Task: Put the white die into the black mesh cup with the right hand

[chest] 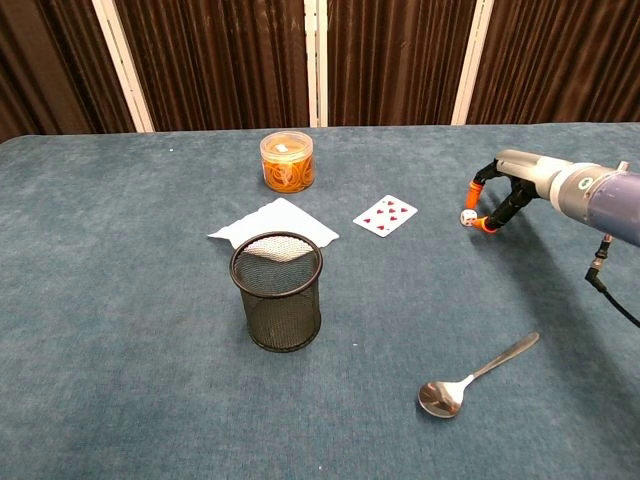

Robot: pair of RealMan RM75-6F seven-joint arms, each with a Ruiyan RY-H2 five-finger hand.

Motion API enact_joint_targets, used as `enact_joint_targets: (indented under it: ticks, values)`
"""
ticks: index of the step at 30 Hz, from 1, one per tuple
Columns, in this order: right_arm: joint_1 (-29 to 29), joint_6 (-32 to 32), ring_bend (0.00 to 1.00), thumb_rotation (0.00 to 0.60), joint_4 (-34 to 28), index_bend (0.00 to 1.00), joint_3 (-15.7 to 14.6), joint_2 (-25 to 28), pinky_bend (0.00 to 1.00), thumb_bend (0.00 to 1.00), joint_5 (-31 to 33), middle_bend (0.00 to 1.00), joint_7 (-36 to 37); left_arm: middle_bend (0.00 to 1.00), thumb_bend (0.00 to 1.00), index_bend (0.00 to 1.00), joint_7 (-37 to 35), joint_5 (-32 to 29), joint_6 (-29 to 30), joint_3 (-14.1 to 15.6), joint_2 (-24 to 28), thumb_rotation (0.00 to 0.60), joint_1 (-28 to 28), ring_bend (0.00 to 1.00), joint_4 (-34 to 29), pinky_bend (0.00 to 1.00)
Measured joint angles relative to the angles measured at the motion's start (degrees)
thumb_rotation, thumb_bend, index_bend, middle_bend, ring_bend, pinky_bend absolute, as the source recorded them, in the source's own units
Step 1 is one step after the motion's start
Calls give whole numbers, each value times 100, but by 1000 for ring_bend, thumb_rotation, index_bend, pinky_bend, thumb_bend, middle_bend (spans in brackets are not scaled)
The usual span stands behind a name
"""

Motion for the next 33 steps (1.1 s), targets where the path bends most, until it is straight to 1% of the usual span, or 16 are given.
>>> enact_joint_targets:
  ticks: [4,8,11,15,19,22,25,28,33]
  values:
    - [20,-68,0,600,187,507,3,-105,0,314,-55,161,123,0,46,0,-14,-8,-14,5,-8,600,-7,0,13,0]
    - [38,-79,0,600,351,574,8,-212,0,366,-132,199,222,0,46,0,-12,-1,-52,26,-22,600,-22,0,21,0]
    - [47,-85,0,600,448,607,17,-283,0,374,-174,221,293,0,46,0,-5,7,-76,42,-31,600,-35,0,23,0]
    - [40,-49,0,600,450,609,36,-300,0,374,-239,222,368,0,45,0,-6,16,-80,51,-41,600,-42,0,26,0]
    - [5,154,0,600,266,609,57,-209,0,374,-363,222,408,0,46,0,3,23,-66,53,-44,600,-42,0,28,0]
    - [-47,362,0,600,-13,608,80,-68,0,372,-467,221,428,0,46,0,6,43,-28,53,-43,600,-36,0,17,0]
    - [-138,623,0,600,-476,609,98,143,0,371,-579,219,423,0,46,0,32,52,-8,58,-52,600,-29,0,27,0]
    - [-261,900,0,600,-1158,610,122,414,0,370,-678,216,400,0,46,0,45,28,-44,60,-67,600,-40,0,36,0]
    - [-497,1376,0,600,-2656,609,150,933,0,370,-856,209,299,0,46,0,134,51,-69,77,-92,600,-62,0,22,0]
